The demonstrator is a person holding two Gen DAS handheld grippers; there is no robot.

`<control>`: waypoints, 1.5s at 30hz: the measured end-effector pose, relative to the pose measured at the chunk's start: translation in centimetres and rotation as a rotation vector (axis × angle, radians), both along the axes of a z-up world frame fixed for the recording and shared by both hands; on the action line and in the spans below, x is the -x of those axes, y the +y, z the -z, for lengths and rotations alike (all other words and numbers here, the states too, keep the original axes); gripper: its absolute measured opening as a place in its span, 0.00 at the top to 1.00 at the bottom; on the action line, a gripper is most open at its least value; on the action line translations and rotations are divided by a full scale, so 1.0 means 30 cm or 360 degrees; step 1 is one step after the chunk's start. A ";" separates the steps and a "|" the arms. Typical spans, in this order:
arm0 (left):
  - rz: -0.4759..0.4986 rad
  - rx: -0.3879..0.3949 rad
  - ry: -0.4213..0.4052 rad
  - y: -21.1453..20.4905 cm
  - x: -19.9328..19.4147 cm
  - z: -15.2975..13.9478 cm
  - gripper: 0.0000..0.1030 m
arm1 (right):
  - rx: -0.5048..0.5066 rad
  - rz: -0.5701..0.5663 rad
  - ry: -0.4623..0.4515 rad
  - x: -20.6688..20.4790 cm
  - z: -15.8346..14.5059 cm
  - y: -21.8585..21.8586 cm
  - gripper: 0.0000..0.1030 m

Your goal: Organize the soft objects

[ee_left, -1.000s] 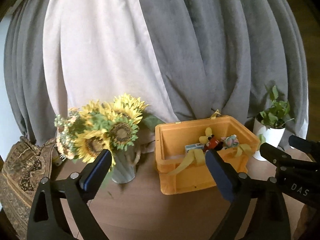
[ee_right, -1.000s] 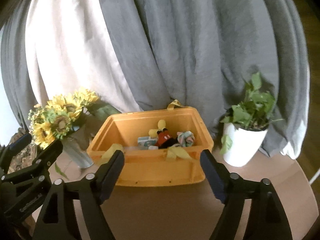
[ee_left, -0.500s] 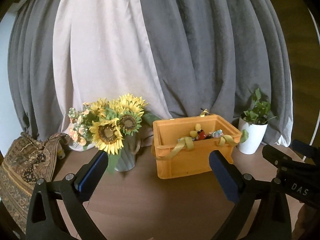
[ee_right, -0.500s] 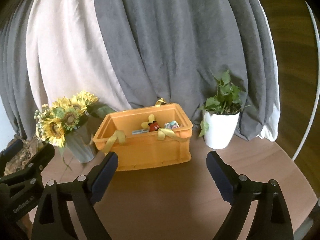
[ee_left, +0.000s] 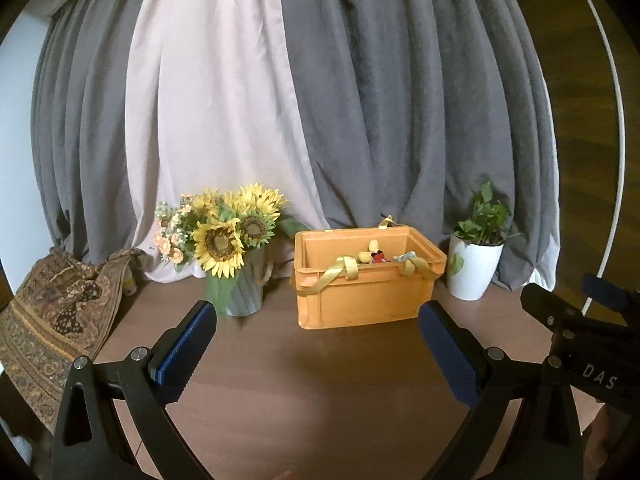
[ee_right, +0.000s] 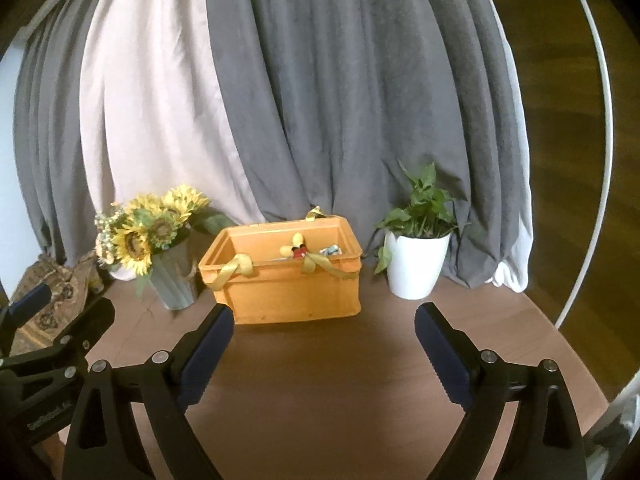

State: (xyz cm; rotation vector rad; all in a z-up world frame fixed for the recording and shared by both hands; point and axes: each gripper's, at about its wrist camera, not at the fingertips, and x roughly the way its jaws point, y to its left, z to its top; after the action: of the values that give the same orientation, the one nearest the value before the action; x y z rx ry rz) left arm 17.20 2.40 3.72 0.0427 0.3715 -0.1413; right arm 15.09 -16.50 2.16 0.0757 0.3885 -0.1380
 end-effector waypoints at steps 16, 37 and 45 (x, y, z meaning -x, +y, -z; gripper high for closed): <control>-0.0030 -0.0030 -0.0039 -0.057 0.241 -0.012 0.00 | -0.0020 -0.0014 -0.0019 0.237 0.010 -0.064 0.09; -0.0023 -0.0036 -0.0053 -0.081 0.342 -0.016 0.00 | -0.0020 -0.0039 -0.0048 0.348 0.007 -0.092 0.09; -0.0030 -0.0039 -0.0059 -0.081 0.349 -0.019 0.00 | -0.0019 -0.0032 -0.0057 0.363 0.008 -0.089 0.09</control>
State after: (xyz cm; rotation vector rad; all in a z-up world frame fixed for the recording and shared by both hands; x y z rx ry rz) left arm 6.72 -0.03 4.28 0.0658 0.3364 -0.1172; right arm 4.19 -19.17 1.92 0.0856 0.3542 -0.1141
